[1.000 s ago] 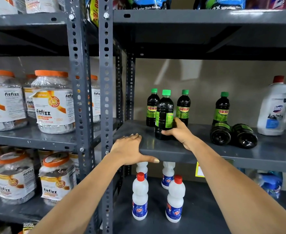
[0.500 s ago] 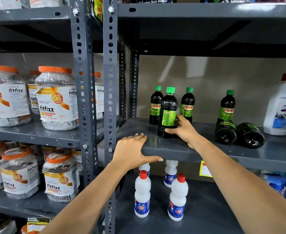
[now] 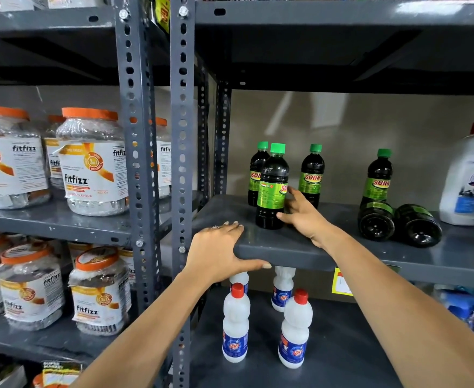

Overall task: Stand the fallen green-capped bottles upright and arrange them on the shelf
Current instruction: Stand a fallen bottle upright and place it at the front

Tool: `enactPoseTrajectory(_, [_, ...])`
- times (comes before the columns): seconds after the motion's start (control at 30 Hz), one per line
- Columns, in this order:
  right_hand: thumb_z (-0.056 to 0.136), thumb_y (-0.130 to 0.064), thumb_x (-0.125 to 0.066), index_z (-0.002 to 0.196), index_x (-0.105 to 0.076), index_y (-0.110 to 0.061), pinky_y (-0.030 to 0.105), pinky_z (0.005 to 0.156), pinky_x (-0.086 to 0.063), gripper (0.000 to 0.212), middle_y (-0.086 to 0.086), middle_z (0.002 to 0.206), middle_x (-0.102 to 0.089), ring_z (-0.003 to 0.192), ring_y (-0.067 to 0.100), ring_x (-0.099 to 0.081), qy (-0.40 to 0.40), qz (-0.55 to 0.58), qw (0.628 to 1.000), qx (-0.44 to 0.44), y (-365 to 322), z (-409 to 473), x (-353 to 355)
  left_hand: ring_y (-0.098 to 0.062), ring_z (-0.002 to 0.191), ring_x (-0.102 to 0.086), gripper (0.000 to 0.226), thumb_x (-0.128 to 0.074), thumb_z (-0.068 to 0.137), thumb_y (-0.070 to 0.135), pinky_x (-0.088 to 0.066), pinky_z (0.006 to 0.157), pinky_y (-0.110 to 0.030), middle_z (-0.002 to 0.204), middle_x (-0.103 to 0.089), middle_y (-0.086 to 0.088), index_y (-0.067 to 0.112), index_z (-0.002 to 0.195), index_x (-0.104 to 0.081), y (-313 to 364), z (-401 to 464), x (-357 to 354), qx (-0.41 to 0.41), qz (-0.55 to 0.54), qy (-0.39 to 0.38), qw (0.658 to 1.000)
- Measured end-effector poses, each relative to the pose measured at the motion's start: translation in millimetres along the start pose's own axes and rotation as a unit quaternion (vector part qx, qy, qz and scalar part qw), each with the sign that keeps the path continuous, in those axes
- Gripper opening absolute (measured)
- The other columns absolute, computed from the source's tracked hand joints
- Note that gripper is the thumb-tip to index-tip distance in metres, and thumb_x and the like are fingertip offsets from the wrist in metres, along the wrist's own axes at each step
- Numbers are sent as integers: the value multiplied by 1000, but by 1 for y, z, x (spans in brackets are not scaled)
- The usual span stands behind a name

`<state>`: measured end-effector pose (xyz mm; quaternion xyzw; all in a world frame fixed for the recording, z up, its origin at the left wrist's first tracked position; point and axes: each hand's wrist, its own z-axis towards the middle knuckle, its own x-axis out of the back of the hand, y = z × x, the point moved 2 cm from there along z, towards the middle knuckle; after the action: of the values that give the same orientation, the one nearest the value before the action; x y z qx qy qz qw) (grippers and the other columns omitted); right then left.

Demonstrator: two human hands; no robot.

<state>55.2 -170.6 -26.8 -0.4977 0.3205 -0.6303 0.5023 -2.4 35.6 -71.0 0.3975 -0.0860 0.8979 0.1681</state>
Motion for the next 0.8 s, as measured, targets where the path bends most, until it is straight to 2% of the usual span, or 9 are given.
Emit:
enactPoseTrajectory(0.07, [87,1,-65,149,-24,-16,40,111,-37,77,15,146,-47,133,27,-47,5,-18,1000,4,2,1,-1,-12,126,-52,105,-41,57,96,-45,94,-30,135,-58,5,22,128,-62,0,0,-1,0,-1,11,1000])
enactPoseTrajectory(0.17, [80,-8,-76,145,-30,-15,34,100,-44,80,8,133,-54,121,24,-54,20,-36,999,12,1,0,1,-12,124,-53,105,-41,56,96,-46,93,-29,134,-59,5,22,127,-63,-1,-1,-2,-1,-1,14,1000])
enactPoseTrajectory(0.23, [81,-5,-74,144,-31,-14,31,100,-41,77,5,132,-53,120,19,-52,11,-28,1000,9,1,1,0,-11,125,-52,105,-40,56,96,-45,93,-29,135,-58,5,22,128,-62,0,0,-1,-2,1,15,1000])
enactPoseTrajectory(0.33, [83,5,-68,143,-34,-11,34,104,-40,71,9,140,-52,120,19,-53,4,-24,1000,6,2,2,-1,-11,125,-52,105,-39,57,96,-45,93,-29,135,-58,6,23,129,-62,0,0,0,-1,2,13,1000])
enactPoseTrajectory(0.5, [75,-2,-79,132,-44,-11,30,97,-43,67,3,122,-59,111,17,-56,21,-45,999,20,1,2,0,-13,125,-53,104,-39,58,96,-46,93,-31,135,-58,5,22,128,-62,0,-1,0,-3,1,10,1000])
enactPoseTrajectory(0.6, [78,3,-73,132,-48,-7,28,95,-43,60,9,129,-61,110,18,-58,28,-31,999,19,1,3,0,-13,124,-54,104,-39,58,96,-47,92,-31,134,-59,5,22,127,-63,0,-1,1,-4,-1,10,1000])
enactPoseTrajectory(0.67, [79,3,-74,135,-47,-5,30,96,-45,63,14,131,-61,110,22,-60,39,-36,998,22,3,3,1,-13,123,-54,104,-40,58,96,-47,91,-31,133,-60,5,22,127,-63,0,-1,1,-4,-1,9,1000])
enactPoseTrajectory(0.8, [71,-10,-84,139,-42,-10,40,99,-49,81,15,135,-58,116,30,-61,36,-111,993,34,6,5,-2,-12,125,-52,105,-39,57,96,-45,94,-31,136,-58,5,23,129,-61,0,0,1,1,-1,0,1000])
